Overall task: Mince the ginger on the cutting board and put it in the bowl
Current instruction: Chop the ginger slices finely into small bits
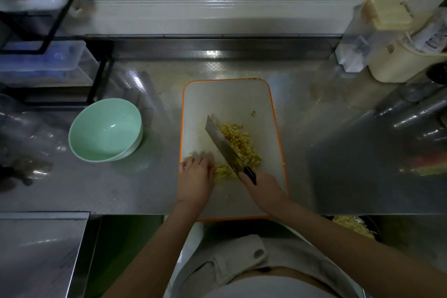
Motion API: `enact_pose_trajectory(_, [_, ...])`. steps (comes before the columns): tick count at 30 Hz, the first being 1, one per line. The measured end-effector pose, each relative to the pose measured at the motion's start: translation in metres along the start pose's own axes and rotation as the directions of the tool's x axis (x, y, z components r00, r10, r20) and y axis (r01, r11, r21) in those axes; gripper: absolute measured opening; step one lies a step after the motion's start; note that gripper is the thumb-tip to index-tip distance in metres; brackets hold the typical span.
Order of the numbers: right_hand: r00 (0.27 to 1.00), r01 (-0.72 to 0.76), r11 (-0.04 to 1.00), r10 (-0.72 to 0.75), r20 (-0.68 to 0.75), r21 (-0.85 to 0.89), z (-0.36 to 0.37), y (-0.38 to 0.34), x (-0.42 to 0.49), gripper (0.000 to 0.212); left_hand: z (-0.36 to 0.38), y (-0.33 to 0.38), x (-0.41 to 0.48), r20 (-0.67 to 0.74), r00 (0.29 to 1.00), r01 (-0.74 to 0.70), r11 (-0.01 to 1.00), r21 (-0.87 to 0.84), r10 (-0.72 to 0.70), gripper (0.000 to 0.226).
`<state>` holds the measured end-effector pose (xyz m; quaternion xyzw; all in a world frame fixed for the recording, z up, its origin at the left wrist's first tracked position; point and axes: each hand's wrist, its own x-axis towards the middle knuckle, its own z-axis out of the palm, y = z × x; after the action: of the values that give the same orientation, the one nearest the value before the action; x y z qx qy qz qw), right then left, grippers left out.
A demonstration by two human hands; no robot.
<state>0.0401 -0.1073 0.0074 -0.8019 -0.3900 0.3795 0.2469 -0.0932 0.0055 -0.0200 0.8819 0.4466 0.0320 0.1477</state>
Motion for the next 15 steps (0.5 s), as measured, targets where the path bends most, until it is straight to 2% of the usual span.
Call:
enact_pose_trajectory(2, [1.000, -0.004, 1.000, 0.004, -0.008, 0.002, 0.0003, 0.0007, -0.0001, 0.035, 0.0010, -0.0007, -0.0002, 0.013, 1.000, 0.021, 0.997, -0.070, -0.021, 0.013])
enact_pose_trajectory(4, [1.000, 0.002, 1.000, -0.002, -0.011, 0.013, 0.0019, 0.0022, 0.0002, 0.034, 0.0010, -0.0001, -0.0007, 0.047, 0.998, 0.035, 0.989, -0.141, -0.029, 0.025])
enact_pose_trajectory(6, [1.000, 0.003, 1.000, -0.003, -0.008, 0.010, 0.0031, 0.0035, 0.0006, 0.034, -0.0006, 0.0027, -0.0017, 0.052, 0.999, 0.012, 0.990, -0.139, -0.005, 0.034])
enact_pose_trajectory(9, [1.000, -0.006, 1.000, 0.006, -0.003, -0.010, 0.0049, 0.0038, 0.0007, 0.034, 0.0020, 0.0049, -0.0038, 0.091, 0.995, -0.042, 0.993, -0.108, 0.051, 0.036])
enact_pose_trajectory(15, [0.999, 0.004, 0.997, -0.006, -0.031, -0.077, 0.0079, 0.0008, -0.0017, 0.034, 0.0067, 0.0017, -0.0075, 0.085, 0.996, -0.023, 0.988, -0.155, 0.037, 0.040])
